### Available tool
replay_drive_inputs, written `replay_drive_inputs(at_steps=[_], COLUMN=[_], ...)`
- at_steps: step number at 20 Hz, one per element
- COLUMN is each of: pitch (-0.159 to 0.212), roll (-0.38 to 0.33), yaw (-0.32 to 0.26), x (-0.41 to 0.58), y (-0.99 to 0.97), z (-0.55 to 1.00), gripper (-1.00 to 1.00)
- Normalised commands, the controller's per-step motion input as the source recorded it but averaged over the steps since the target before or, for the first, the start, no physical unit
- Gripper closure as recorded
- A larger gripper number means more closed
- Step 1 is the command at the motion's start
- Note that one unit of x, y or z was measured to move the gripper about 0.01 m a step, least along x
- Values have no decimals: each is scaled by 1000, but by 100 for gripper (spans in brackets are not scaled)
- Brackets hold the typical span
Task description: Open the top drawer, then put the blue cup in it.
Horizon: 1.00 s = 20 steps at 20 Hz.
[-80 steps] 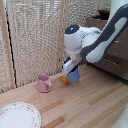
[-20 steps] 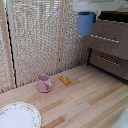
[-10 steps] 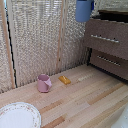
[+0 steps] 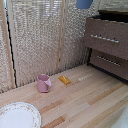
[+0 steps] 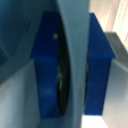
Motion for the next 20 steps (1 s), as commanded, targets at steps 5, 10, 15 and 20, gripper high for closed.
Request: replay_drive_inputs(at_steps=[5,10,15,20], pitch=[109,56,40,13], roll=[49,62,57,18], yaw=[-129,-83,-62,-106], x=[37,-11,-2,0], y=[-773,-853,-899,-706], z=[997,823,335,-39], gripper=[100,100,100,100])
